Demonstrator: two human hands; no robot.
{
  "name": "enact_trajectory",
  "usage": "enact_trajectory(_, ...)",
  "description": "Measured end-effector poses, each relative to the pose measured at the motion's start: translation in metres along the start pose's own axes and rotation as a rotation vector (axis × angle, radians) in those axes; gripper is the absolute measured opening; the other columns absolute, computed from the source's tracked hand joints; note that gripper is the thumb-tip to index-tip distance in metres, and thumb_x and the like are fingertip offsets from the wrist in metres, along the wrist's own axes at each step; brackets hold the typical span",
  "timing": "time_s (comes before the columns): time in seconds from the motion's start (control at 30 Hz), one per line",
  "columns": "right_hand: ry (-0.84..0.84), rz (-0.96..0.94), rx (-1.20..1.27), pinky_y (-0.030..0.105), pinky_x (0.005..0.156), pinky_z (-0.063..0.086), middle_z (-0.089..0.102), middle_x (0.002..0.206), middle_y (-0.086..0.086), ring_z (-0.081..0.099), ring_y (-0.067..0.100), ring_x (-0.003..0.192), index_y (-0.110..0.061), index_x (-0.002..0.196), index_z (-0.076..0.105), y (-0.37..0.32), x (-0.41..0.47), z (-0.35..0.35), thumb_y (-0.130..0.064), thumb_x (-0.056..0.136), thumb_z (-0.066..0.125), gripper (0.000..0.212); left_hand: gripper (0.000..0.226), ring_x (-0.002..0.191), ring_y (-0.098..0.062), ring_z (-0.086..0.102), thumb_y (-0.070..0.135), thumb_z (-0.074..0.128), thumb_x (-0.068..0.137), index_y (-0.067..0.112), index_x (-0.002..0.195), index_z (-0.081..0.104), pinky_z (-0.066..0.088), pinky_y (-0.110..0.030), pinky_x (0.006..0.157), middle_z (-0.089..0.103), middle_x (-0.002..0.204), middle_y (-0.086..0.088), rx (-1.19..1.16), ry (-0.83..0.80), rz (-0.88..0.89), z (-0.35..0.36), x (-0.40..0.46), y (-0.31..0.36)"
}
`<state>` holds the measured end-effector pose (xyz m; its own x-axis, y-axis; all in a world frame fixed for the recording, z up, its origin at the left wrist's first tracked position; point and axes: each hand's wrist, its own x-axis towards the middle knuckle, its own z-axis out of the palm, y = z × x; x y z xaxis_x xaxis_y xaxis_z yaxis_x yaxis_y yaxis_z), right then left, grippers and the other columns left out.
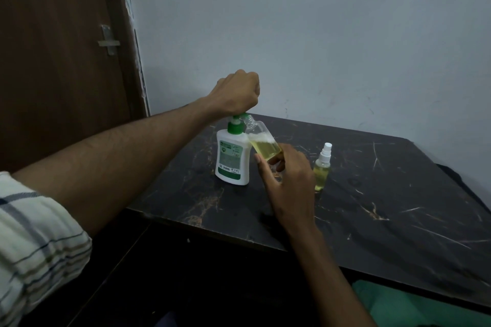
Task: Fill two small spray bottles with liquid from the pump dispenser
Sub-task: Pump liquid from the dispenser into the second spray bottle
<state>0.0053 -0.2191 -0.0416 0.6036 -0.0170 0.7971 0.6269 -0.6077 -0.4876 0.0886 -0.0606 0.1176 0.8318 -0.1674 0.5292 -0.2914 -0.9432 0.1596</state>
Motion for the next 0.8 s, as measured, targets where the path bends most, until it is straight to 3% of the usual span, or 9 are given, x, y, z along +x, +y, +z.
enact_trajectory(0.07,-0.003,-0.001,-0.003,0.022,0.068,0.037,0.054,0.085,-0.009,0.048,0.009,0.079,-0.021,0.100,0.061,-0.0005,0.0003,0.0008,-0.049,0.098,0.065,0.028,0.016,0.080,-0.026,0.062,0.002,0.049,0.085,0.013,0.086,0.061,0.052,-0.041,0.073,0.066,0.092,-0.005,-0.003,0.010,-0.007,0.0031,-0.0010,-0.0022)
enact_trajectory(0.2,-0.007,0.001,-0.009,0.019,0.067,0.034,0.053,0.086,-0.010,0.047,0.009,0.079,-0.022,0.099,0.060,-0.0010,-0.0004,-0.0004,-0.050,0.098,0.063,0.029,0.022,0.068,-0.019,0.055,-0.001,0.049,0.083,0.019,0.072,0.051,0.042,-0.036,0.064,0.066,0.087,-0.006,0.013,-0.010,0.011,0.0012,-0.0020,0.0003)
enact_trajectory(0.4,-0.010,0.003,-0.011,0.023,0.069,0.039,0.055,0.089,-0.009,0.049,0.009,0.081,-0.021,0.107,0.063,0.0000,-0.0006,0.0004,-0.051,0.099,0.061,0.032,0.016,0.079,-0.027,0.060,0.001,0.049,0.084,0.010,0.088,0.062,0.040,-0.036,0.068,0.065,0.092,-0.005,0.020,0.014,0.010,0.0006,-0.0031,0.0019)
enact_trajectory(0.53,-0.006,0.004,-0.005,0.021,0.069,0.035,0.054,0.088,-0.009,0.048,0.009,0.080,-0.021,0.104,0.062,-0.0012,-0.0010,-0.0010,-0.053,0.098,0.060,0.033,0.016,0.079,-0.027,0.061,0.001,0.049,0.083,0.012,0.086,0.060,0.043,-0.037,0.068,0.067,0.094,-0.007,0.029,-0.004,0.007,-0.0001,-0.0040,0.0019)
enact_trajectory(0.63,-0.012,0.006,-0.012,0.025,0.069,0.040,0.055,0.088,-0.008,0.049,0.010,0.081,-0.021,0.105,0.062,0.0012,-0.0007,0.0002,-0.054,0.099,0.060,0.034,0.017,0.079,-0.030,0.063,0.001,0.049,0.080,0.011,0.085,0.062,0.048,-0.040,0.070,0.068,0.094,-0.008,0.038,-0.004,0.011,-0.0012,-0.0011,0.0026)
enact_trajectory(0.8,-0.023,0.011,-0.019,0.027,0.071,0.044,0.056,0.090,-0.008,0.050,0.011,0.082,-0.021,0.107,0.062,0.0019,-0.0007,0.0019,-0.053,0.099,0.061,0.033,0.016,0.077,-0.026,0.060,0.001,0.049,0.084,0.012,0.086,0.060,0.042,-0.037,0.068,0.065,0.091,-0.006,0.029,-0.004,0.009,0.0012,-0.0031,0.0013)
